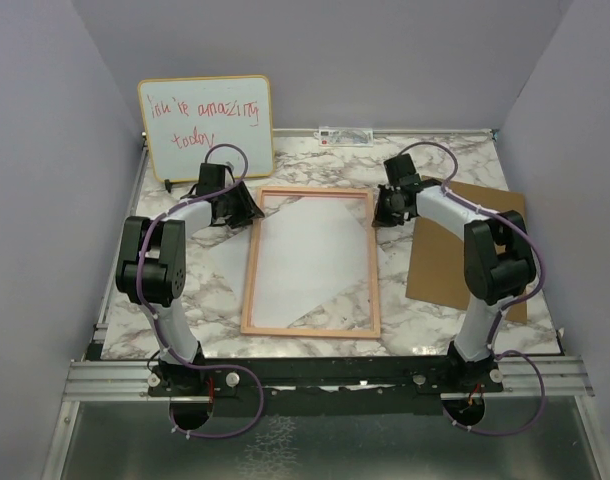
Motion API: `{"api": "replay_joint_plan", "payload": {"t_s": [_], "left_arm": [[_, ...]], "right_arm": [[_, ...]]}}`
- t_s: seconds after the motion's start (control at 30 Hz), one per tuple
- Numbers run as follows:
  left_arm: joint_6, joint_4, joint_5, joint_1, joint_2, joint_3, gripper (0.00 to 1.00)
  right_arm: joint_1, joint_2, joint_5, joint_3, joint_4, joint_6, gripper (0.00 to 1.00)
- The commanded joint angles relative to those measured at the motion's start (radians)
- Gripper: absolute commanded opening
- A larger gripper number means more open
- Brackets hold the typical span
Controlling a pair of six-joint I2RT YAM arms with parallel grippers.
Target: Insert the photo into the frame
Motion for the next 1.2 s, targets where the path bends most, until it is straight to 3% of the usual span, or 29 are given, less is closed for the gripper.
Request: {"api": "replay_joint_plan", "payload": {"t_s": [0.0,0.1,0.27,0.47,0.57,0.77,0.97,1.1,1.17], "left_arm": [[-0.002,-0.030,-0.068,-0.007,-0.027,-0.002,0.46],[-0.007,-0.034,-0.090,-0.007,-0.022,-0.005,0.48],[0.001,-0.054,-0.093,-0.006,-0.020,0.002,0.54],[0.003,-0.068,-0.049,-0.007,-0.037,-0.012,0.53],[-0.002,-0.070,-0.009,-0.006,-0.039,-0.029,0.50],[-0.001,-0.067,0.012,-0.007,-0.038,-0.046,0.43],[-0.004,-0.070,-0.017,-0.007,-0.033,-0.054,0.42],[-0.005,-0.069,-0.022,-0.007,-0.026,-0.058,0.41],[-0.004,-0.069,-0.027,-0.005,-0.023,-0.059,0.41]], "right_arm": [[-0.033,-0.054,0.027,-0.072,0.071,-0.003,0.01],[-0.055,-0.066,0.002,-0.112,0.123,-0.026,0.06],[-0.066,-0.082,-0.083,-0.128,0.139,-0.055,0.37],[-0.066,-0.149,-0.266,-0.219,0.159,-0.080,0.57],[-0.063,-0.137,-0.333,-0.249,0.150,-0.089,0.60],[-0.036,-0.114,-0.315,-0.254,0.113,-0.102,0.62],[0.003,-0.065,-0.199,-0.202,0.002,-0.122,0.62],[0.008,-0.044,-0.134,-0.185,-0.039,-0.130,0.56],[0.008,-0.041,-0.104,-0.180,-0.055,-0.133,0.48]]}}
